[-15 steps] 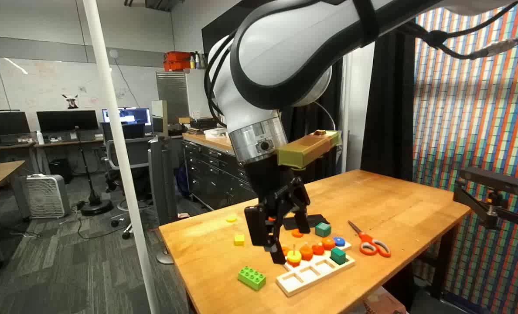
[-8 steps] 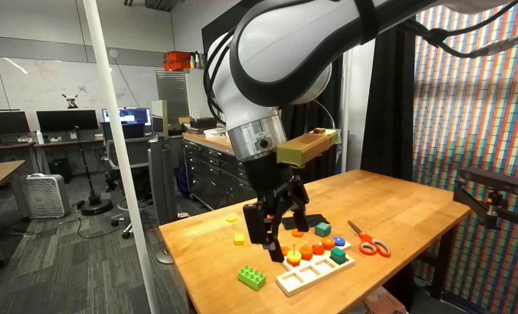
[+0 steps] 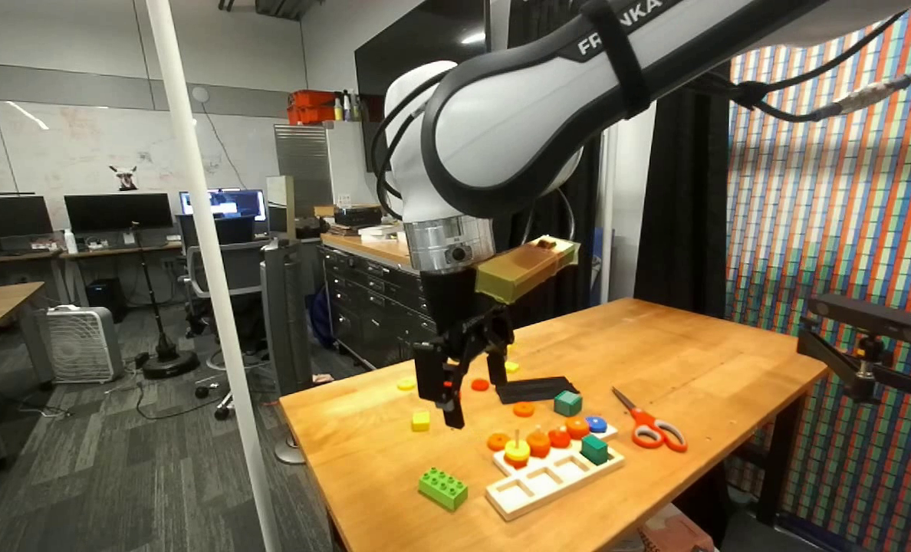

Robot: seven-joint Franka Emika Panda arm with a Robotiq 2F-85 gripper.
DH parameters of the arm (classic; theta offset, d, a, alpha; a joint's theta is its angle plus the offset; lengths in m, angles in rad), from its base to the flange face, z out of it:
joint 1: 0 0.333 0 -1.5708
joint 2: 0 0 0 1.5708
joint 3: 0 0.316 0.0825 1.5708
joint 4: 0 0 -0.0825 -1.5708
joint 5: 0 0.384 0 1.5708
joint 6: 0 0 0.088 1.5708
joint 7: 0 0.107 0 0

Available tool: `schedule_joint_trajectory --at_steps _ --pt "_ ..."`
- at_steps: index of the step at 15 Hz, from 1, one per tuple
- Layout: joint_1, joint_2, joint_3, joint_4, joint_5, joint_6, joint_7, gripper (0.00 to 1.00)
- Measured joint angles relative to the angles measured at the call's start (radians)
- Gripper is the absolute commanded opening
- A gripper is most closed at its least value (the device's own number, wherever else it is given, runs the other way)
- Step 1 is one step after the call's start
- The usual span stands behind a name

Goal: Put the orange circle onto the wooden object.

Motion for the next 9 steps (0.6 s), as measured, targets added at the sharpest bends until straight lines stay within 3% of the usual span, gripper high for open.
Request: schedule_joint_trajectory --at_steps 9 --pt "-0.083 0.141 -0.152 0.018 0.002 0.244 -0.170 1.00"
